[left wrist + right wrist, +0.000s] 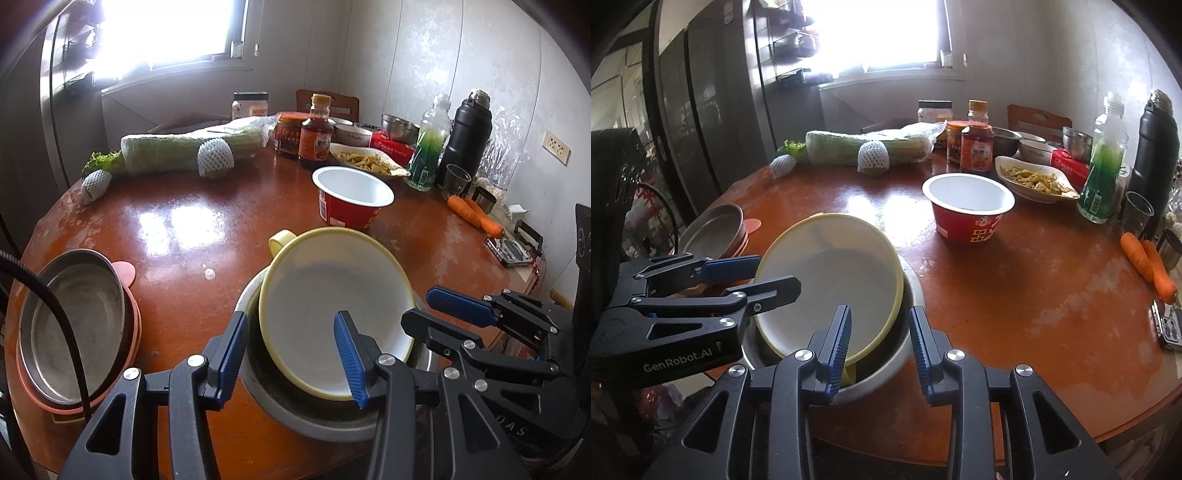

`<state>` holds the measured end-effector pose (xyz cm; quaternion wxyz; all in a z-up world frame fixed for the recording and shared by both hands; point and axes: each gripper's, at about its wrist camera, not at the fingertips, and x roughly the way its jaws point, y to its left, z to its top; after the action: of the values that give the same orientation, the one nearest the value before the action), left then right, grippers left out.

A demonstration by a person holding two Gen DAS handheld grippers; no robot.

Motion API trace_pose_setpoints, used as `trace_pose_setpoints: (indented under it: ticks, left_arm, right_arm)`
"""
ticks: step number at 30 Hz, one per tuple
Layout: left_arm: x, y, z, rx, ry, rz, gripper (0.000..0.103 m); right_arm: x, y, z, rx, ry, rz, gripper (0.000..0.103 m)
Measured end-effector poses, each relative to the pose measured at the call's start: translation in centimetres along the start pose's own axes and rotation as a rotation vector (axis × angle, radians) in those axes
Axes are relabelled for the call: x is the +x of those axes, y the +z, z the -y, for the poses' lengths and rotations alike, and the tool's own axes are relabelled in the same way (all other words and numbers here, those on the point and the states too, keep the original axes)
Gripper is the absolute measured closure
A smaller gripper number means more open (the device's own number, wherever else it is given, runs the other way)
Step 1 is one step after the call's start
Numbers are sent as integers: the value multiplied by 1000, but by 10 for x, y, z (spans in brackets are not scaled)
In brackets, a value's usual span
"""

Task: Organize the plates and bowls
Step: 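Open the left gripper to release the yellow-rimmed bowl and withdraw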

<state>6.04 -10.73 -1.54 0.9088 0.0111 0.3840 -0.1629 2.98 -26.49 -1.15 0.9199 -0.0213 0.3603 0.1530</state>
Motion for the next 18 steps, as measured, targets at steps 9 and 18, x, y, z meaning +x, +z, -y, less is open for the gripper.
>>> trace_pose_setpoints:
  ticks: [9,18]
  left_arm:
    - [-13,4,-1,1,0,40,47]
    - [-18,17,0,4,-8,71,42]
  right_arm:
    - [-7,1,8,34,-6,16,60]
    - [-6,1,24,87,-13,23,54]
